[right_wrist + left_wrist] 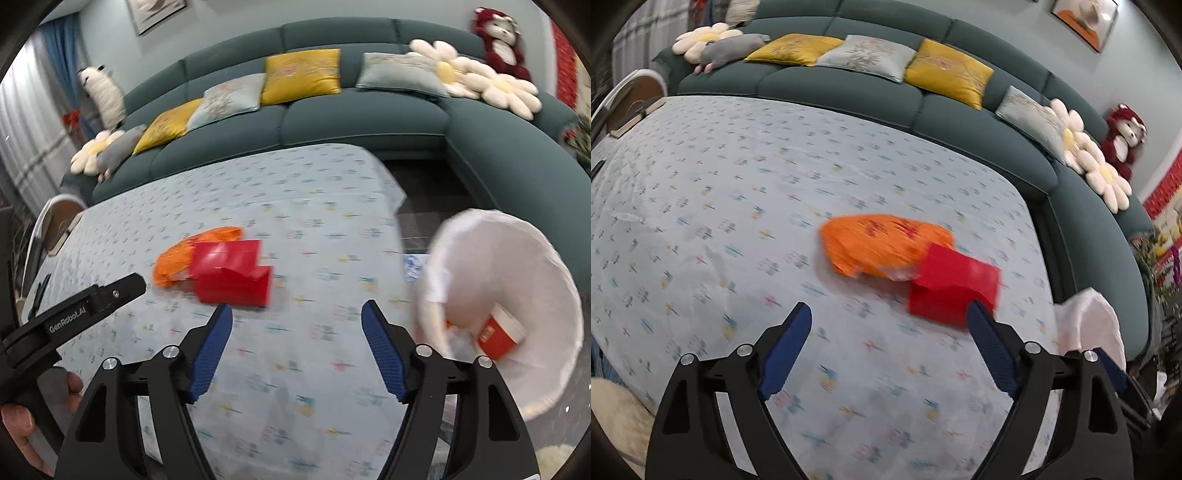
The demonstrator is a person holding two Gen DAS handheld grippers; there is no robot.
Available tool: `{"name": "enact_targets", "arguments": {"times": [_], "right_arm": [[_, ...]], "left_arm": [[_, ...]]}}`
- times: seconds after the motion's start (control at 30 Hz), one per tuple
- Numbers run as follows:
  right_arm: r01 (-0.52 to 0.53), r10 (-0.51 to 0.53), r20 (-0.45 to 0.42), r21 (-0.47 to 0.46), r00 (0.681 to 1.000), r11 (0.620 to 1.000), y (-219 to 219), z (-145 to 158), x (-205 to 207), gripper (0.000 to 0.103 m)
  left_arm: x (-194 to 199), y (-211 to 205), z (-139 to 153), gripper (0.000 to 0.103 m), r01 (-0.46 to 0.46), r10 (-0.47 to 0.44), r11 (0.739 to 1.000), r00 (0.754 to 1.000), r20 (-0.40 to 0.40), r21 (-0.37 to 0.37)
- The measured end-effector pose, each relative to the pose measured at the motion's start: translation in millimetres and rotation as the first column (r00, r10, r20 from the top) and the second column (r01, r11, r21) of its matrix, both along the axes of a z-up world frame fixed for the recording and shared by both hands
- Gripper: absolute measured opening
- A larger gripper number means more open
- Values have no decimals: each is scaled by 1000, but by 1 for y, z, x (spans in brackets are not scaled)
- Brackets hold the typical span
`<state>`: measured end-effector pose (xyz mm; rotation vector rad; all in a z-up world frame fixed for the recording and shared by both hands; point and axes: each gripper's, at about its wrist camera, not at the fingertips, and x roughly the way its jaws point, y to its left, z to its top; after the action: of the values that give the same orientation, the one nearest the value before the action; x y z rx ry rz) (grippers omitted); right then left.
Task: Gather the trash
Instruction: 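Move both open grippers back to the orange bag and red box, then grasp the orange bag with the left gripper while the right grasps the red box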
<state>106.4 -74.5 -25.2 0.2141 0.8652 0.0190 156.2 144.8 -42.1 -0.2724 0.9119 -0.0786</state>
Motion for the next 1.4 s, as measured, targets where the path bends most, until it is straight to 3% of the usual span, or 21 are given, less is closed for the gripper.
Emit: {"name": "enact_targets", "arguments": {"times": [0.5,0.67,0.73,0.97,1.0,1.03,1.27,1.4], "right_arm": [[-21,23,-96,16,995,1000,59,-43,77,80],[-48,47,-112,-10,993,999,72,-54,96,80],[-61,59,-118,-19,991,998,78,-58,101,81],[-75,72,-121,-16,990,997,85,-64,110,83],[-76,74,-122,-13,990,997,85,-65,111,83],[-76,74,-122,-14,990,997,85,-65,112,84],[-84,80,-127,-23,989,996,89,-69,112,82],[-91,89,-121,-16,989,996,85,-66,107,63]], "left_arm": [[83,28,-44,82,-20,15,999,994,-105,-50],[105,30,-62,82,-42,24,993,987,-161,-114],[110,27,-65,78,-35,12,991,985,-170,-129],[116,18,-70,45,19,-47,987,983,-179,-156],[116,16,-70,32,27,-54,988,983,-175,-153],[115,15,-70,27,36,-62,988,983,-174,-153],[108,7,-64,22,72,-90,989,985,-149,-127],[101,7,-59,18,76,-92,990,986,-136,-118]]}}
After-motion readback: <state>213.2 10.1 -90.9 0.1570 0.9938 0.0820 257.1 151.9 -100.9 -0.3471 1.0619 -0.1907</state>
